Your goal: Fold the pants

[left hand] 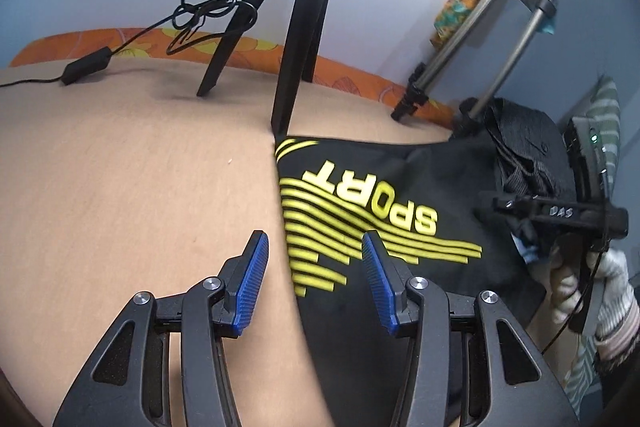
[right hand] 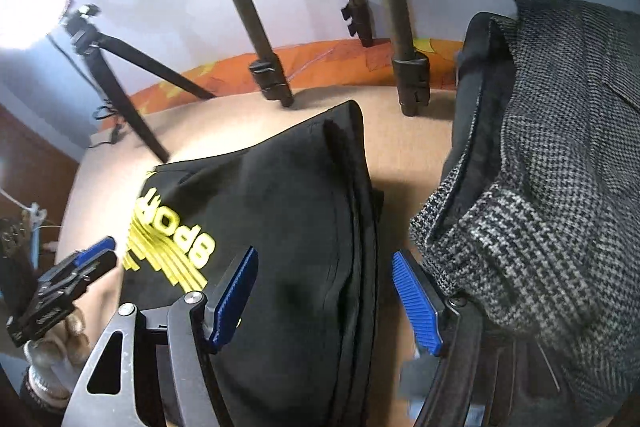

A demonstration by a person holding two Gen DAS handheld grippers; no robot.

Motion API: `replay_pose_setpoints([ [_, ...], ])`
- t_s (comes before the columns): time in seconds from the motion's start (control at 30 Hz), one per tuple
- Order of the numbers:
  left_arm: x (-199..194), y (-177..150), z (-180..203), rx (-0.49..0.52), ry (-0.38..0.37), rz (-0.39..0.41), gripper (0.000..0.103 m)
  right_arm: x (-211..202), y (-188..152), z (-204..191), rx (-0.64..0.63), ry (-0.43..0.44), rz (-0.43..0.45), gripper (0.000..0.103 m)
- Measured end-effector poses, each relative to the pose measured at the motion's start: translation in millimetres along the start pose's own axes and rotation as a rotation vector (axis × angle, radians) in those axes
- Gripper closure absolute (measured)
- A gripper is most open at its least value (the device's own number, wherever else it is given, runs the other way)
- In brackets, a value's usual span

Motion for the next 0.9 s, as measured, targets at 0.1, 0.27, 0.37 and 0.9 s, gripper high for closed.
replay_pose_setpoints([
  [0.1,12,5,0,-0.009,-0.015,-0.016,0.056,16,6,0,0.013,-0.038,-0.02,0.031],
  [0.27,24,5,-5,-0.027,-0.038,-0.014,0.056,23,1,-4,-0.037,-0.03,-0.005,0.028],
  [0.37,28,8,-5,-0.047,-0.072,-0.001,0.056,22,-5,-6,-0.102,-0.018,0.001,0.047],
  [0.9,7,8,32,0.088,-0.038,0.133,0.096,-12,-25,-16,-0.098,0.133,0.115,0.092],
])
Point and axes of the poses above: each gripper's, at about its wrist camera, not at the fingertips, and x roughly the way its jaws point, z to its right, y to its top, the point moved 2 cm from there along x, roughly the way its jaws point, and after that the axes turned 3 degrees about z, right-handed, at the moved point
